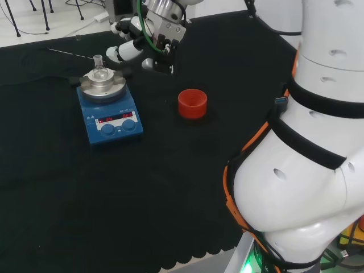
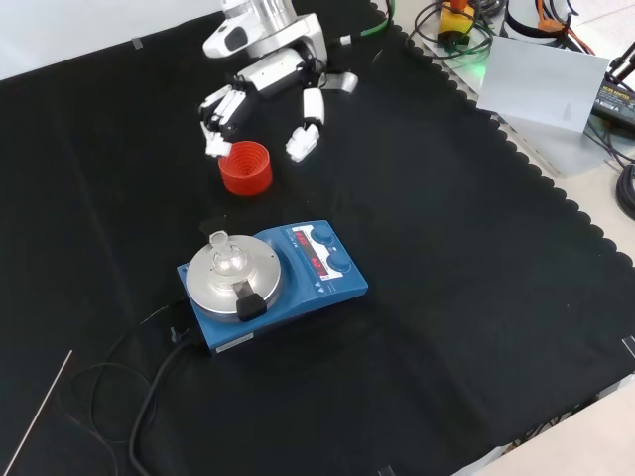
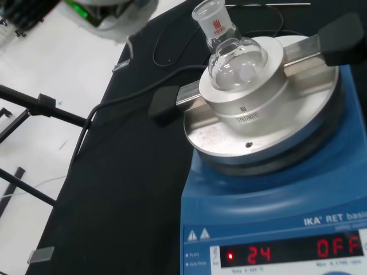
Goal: Turn on the heater.
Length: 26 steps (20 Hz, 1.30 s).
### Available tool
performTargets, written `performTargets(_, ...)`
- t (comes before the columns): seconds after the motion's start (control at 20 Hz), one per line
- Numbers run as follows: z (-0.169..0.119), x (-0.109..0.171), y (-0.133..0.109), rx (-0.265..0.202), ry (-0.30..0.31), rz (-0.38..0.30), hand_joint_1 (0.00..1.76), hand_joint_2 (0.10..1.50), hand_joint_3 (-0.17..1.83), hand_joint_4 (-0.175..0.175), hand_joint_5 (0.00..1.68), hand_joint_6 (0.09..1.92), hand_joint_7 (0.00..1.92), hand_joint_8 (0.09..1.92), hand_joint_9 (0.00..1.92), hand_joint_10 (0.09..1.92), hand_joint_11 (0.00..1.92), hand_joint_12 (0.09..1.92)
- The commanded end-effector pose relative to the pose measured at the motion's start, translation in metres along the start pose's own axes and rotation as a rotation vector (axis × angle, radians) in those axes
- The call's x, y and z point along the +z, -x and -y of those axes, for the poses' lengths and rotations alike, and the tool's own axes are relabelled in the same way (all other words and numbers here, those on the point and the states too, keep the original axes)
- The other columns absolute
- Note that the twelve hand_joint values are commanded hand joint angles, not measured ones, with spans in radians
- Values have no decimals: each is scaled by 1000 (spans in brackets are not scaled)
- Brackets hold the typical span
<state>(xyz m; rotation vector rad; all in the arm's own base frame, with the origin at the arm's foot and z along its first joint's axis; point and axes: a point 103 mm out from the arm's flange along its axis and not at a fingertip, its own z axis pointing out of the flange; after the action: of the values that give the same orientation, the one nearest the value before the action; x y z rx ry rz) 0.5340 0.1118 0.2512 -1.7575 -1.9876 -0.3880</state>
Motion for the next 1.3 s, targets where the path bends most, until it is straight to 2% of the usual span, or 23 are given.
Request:
performTargets(0.05,34,-6,-12,5,-79,81,869,630,700,11,437,150,350,634,526,648,53,1364)
performTargets(0.2,44,-6,-19,44,-137,134,953,631,772,9,470,148,511,647,694,606,174,1348)
performTargets(0.4,56,-5,-24,83,-186,200,1072,637,846,4,471,167,745,692,912,592,376,1307)
performTargets(0.6,64,-10,-34,126,-225,291,1129,645,863,-19,451,193,968,887,1171,680,843,1127)
performTargets(0.65,65,-11,-37,132,-231,314,1222,650,846,-31,445,199,1019,970,1236,721,985,1062)
performTargets(0.75,69,-13,-44,155,-232,364,1348,588,935,-54,432,202,1101,1080,1393,835,1257,944)
performTargets(0.85,72,-12,-52,169,-250,405,1277,576,906,-63,421,195,1198,1269,1527,929,1398,888)
performTargets(0.95,75,-9,-58,184,-278,442,1253,574,877,-68,427,192,1321,1476,1675,1051,1513,936)
performTargets(1.1,78,-2,-63,224,-315,497,1279,581,868,-71,477,274,1485,1677,1867,1275,1717,1093)
performTargets(1.2,78,3,-67,223,-345,507,1339,615,860,-75,480,510,1602,1747,1908,1448,1815,1205)
performTargets(1.3,77,7,-70,220,-397,517,1431,624,941,-73,429,716,1689,1787,1918,1560,1827,1308)
